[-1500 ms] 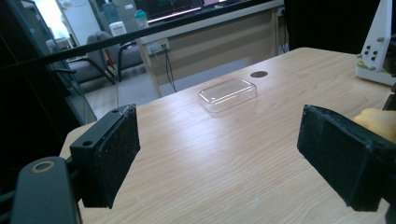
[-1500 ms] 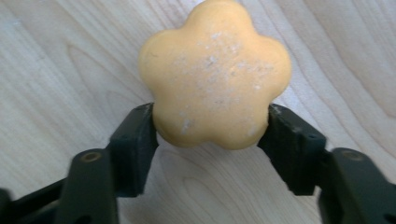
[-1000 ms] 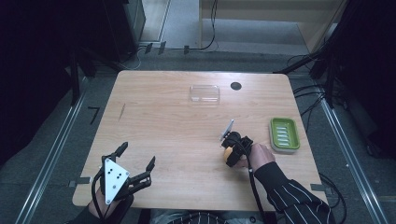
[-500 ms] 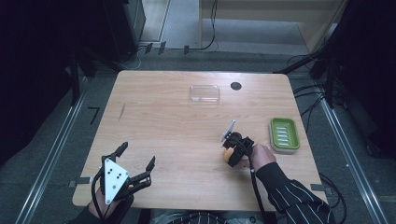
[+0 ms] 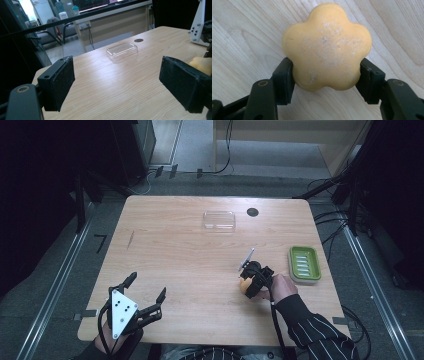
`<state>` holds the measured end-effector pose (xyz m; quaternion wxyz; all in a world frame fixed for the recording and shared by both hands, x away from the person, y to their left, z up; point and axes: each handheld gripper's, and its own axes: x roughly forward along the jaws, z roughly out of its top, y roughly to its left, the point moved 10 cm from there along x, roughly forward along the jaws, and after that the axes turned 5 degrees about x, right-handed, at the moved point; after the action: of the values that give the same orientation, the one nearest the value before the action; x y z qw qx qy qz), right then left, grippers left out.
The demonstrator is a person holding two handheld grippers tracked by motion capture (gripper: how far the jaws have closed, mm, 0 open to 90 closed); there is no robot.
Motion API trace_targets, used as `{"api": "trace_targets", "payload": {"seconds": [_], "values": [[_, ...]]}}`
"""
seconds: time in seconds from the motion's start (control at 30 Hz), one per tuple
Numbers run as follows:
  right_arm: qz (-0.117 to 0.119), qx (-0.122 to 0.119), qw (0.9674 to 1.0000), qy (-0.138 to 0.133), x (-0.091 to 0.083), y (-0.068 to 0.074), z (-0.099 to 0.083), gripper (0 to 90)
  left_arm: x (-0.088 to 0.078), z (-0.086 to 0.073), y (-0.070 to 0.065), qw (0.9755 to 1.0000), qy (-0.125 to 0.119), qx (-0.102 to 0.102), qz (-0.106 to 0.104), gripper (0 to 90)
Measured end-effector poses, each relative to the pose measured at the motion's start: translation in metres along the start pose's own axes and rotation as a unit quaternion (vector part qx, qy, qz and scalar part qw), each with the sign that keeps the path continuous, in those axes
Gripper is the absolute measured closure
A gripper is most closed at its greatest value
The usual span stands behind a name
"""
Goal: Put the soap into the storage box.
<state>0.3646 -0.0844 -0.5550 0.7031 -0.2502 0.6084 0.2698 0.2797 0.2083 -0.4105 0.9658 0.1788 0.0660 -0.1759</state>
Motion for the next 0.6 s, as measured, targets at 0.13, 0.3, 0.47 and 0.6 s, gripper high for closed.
{"api": "trace_targets", "payload": {"seconds": [0.13,0.3,0.47,0.6], "values": [[-0.003,0.003,1.0,-0.006,-0.002,-0.003,-0.001,40.0,0.0,0.0,0.0,1.0,-0.001,0.0,-0.001,13.5],[-0.005,0.005,0.9999,-0.013,-0.005,-0.006,-0.002,39.9,0.0,0.0,0.0,1.0,0.0,0.0,-0.001,13.5],[-0.006,0.006,0.9998,-0.02,-0.009,-0.008,-0.003,39.9,0.001,0.0,-0.001,1.0,0.0,0.0,-0.001,13.5],[-0.009,0.006,0.9997,-0.023,-0.014,-0.01,-0.004,39.9,0.002,0.0,0.0,1.0,0.001,0.0,-0.001,13.5]]}}
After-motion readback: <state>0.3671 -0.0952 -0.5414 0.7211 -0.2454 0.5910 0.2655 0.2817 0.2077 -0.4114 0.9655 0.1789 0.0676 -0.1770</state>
